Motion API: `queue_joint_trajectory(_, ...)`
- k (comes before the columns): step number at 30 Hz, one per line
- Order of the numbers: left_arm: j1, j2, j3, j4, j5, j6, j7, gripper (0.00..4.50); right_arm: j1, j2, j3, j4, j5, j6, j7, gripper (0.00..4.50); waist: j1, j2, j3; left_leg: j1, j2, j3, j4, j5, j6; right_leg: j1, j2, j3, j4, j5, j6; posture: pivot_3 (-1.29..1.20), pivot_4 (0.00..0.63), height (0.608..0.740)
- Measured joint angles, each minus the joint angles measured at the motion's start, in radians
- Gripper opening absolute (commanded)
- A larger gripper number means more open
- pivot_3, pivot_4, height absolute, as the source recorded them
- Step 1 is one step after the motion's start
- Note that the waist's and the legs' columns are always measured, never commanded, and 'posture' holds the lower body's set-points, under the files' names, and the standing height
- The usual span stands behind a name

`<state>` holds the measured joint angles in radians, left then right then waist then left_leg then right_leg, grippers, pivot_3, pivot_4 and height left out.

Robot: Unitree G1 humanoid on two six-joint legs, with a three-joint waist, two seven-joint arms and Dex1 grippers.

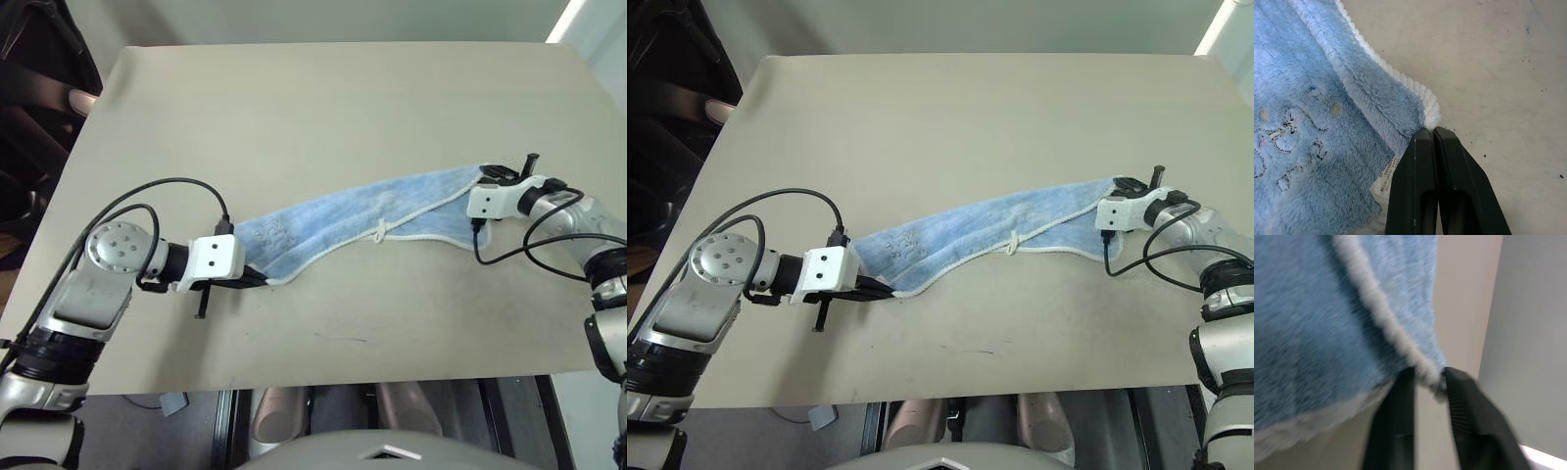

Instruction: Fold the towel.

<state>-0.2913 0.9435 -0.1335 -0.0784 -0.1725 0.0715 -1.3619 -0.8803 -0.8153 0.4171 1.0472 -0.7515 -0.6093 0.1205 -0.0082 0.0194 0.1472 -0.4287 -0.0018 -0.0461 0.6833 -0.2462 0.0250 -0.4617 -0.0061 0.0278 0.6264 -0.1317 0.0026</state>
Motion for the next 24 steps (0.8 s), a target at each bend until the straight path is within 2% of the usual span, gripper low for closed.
queue_joint_trajectory(9,-0.001,-0.009,0.031,0.007,-0.024,0.002,0.038,0.0,0.009,-0.036,-0.006,-0.027,0.008,-0.017,0.001,0.05,0.001,0.0,0.0,0.0,0.0,0.0,0.0,0.0,0.0,0.0,0.0,0.0,0.0,0.0,0.0,0.0,0.15,0.735)
queue_joint_trajectory(11,-0.05,-0.036,0.071,0.062,-0.04,0.012,0.082,0.0,0.016,-0.056,-0.029,-0.051,0.041,-0.014,0.01,0.05,0.004,0.0,0.0,-0.001,0.0,0.0,0.0,0.0,0.0,0.0,0.0,0.0,0.0,0.0,0.0,0.0,0.15,0.735)
queue_joint_trajectory(13,-0.13,-0.055,0.119,0.138,-0.051,0.024,0.139,0.0,0.021,-0.074,-0.067,-0.087,0.086,-0.002,0.031,0.05,0.004,0.0,0.0,0.0,0.0,0.0,0.0,0.0,0.0,0.001,-0.001,0.0,0.0,0.001,-0.001,0.0,0.15,0.735)
queue_joint_trajectory(18,-0.443,-0.146,0.269,0.449,-0.046,-0.033,0.429,0.0,-0.025,-0.097,-0.17,-0.161,0.214,0.077,0.119,0.05,0.005,0.001,0.001,0.002,0.0,0.002,0.0,0.005,0.0,0.003,-0.001,0.001,-0.001,0.003,0.0,0.0,0.15,0.735)
queue_joint_trajectory(21,-0.573,-0.203,0.272,0.609,-0.005,-0.072,0.567,0.0,-0.106,-0.086,-0.203,-0.184,0.276,0.111,0.169,0.05,0.001,0.001,0.001,0.002,-0.001,0.003,0.0,0.007,0.001,0.002,-0.001,0.001,-0.001,0.004,0.001,0.0,0.15,0.735)
queue_joint_trajectory(24,-0.644,-0.227,0.272,0.717,0.006,-0.103,0.615,0.0,-0.183,-0.085,-0.238,-0.196,0.337,0.141,0.226,0.05,-0.003,0.001,0.001,0.001,0.0,0.002,-0.002,0.007,0.0,0.002,-0.001,0.0,-0.003,0.004,0.001,0.0,0.15,0.735)
